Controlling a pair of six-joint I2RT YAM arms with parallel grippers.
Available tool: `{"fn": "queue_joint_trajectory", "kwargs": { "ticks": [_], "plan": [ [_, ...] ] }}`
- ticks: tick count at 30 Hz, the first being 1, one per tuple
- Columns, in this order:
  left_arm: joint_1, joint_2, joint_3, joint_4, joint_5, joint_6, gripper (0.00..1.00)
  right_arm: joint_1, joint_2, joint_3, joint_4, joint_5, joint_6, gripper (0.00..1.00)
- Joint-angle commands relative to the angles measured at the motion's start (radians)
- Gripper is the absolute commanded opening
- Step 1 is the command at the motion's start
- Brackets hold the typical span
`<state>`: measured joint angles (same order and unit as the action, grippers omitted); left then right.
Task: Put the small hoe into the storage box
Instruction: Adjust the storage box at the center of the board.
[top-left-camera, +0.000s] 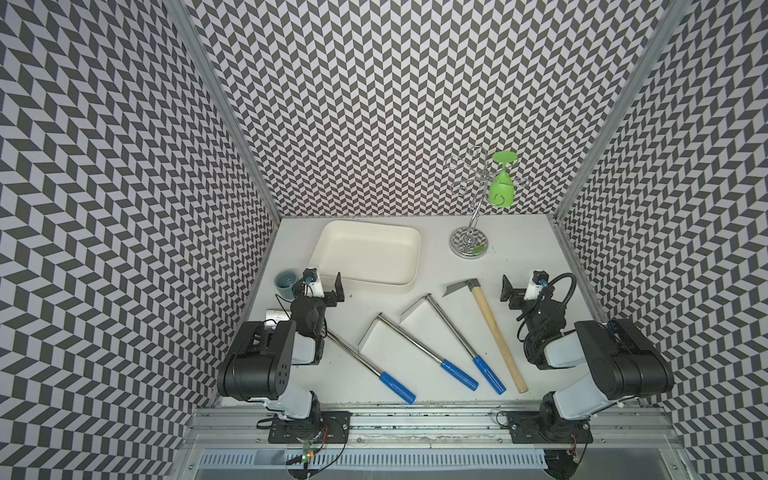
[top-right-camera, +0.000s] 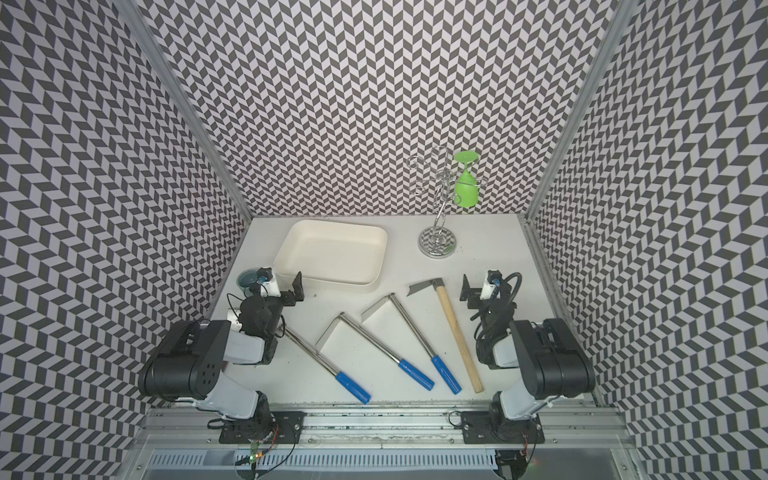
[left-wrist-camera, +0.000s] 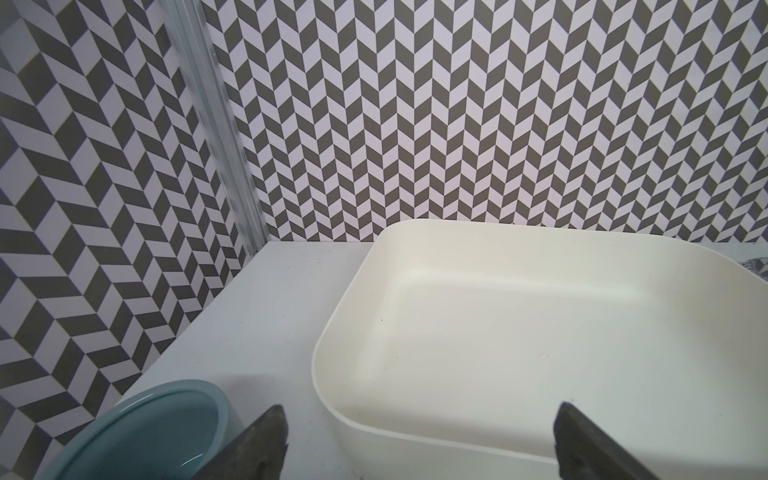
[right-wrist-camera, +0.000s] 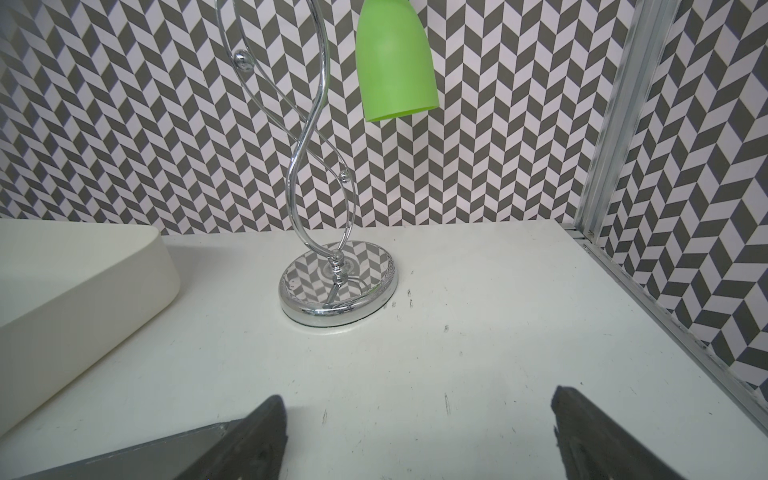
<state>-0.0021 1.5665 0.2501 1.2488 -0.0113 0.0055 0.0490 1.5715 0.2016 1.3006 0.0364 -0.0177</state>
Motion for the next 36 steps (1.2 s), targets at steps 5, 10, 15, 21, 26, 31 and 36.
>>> {"fn": "queue_joint_trajectory", "kwargs": {
  "ticks": [5, 10, 15, 21, 26, 31, 36],
  "plan": [
    [-0.004, -0.007, 0.006, 0.013, -0.027, -0.01, 1.0, -0.033, -0.011, 0.012, 0.025, -0.024, 0.026, 0.99],
    [-0.008, -0.013, 0.006, 0.013, -0.034, -0.01, 1.0, -0.031, -0.022, 0.06, -0.036, -0.037, 0.006, 0.99],
    [-0.008, -0.148, 0.116, -0.279, -0.045, -0.009, 1.0, -0.025, -0.138, 0.149, -0.264, 0.0, 0.019, 0.99],
    [-0.025, -0.253, 0.327, -0.655, -0.012, -0.174, 0.97, -0.002, -0.239, 0.39, -0.824, 0.091, 0.3, 0.98],
    [-0.134, -0.192, 0.681, -1.111, -0.077, -0.24, 0.88, 0.132, -0.207, 0.583, -1.032, 0.122, 0.385, 0.96],
    [-0.161, -0.084, 0.994, -1.425, -0.136, -0.241, 0.84, 0.29, -0.203, 0.692, -1.157, 0.124, 0.384, 0.97],
    [-0.122, 0.016, 1.209, -1.607, -0.16, -0.135, 0.84, 0.327, -0.226, 0.723, -1.236, -0.008, 0.423, 0.97]
  ]
}}
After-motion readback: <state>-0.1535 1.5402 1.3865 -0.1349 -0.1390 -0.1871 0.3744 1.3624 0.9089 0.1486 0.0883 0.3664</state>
